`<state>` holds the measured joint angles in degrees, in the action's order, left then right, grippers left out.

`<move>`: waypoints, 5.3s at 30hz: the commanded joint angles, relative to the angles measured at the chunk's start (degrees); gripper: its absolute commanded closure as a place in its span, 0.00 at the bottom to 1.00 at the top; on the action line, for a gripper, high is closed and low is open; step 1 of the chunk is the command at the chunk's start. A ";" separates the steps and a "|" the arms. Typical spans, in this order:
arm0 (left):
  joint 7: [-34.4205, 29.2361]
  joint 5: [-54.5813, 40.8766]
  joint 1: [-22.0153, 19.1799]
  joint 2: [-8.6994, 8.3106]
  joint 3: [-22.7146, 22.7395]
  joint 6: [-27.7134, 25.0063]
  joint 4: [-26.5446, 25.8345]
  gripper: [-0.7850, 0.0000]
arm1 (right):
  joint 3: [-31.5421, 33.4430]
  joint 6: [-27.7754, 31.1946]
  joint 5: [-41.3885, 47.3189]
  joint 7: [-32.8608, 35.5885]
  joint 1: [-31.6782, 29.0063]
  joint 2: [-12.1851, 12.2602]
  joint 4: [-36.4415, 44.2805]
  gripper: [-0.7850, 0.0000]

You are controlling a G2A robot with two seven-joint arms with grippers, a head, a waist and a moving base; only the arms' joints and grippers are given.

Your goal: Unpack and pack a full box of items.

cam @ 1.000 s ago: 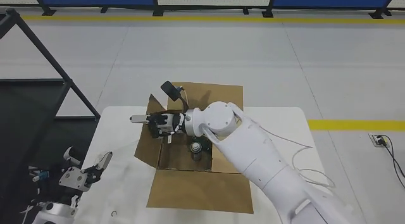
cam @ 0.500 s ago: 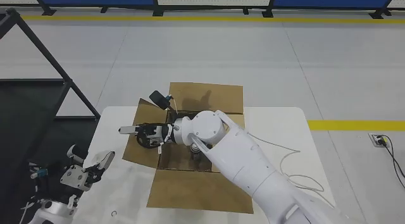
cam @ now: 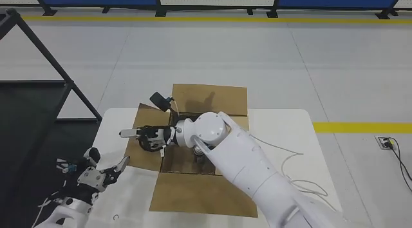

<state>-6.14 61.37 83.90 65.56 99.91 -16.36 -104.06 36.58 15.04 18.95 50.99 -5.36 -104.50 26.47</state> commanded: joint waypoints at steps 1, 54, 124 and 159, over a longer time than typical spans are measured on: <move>-0.29 0.70 -0.51 0.00 -0.42 0.51 0.78 0.00 | 0.66 1.25 -0.16 -0.02 0.22 0.17 -0.45 0.00; -2.38 7.69 -1.53 -1.49 -3.28 -10.56 2.56 0.00 | 13.71 -3.78 -14.04 0.89 -9.10 8.49 20.41 0.00; -43.29 -37.67 -18.50 -4.75 -8.28 11.68 0.42 0.00 | 36.40 -3.23 -24.77 4.34 -37.87 19.91 62.74 0.00; -54.47 -51.12 -20.41 -6.75 -9.86 5.36 7.12 0.00 | 33.30 -4.81 -24.70 0.60 -39.42 22.18 66.87 0.00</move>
<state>-60.49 11.24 63.41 58.90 89.51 -11.00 -96.67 69.91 10.17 -5.76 51.59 -44.77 -82.39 93.27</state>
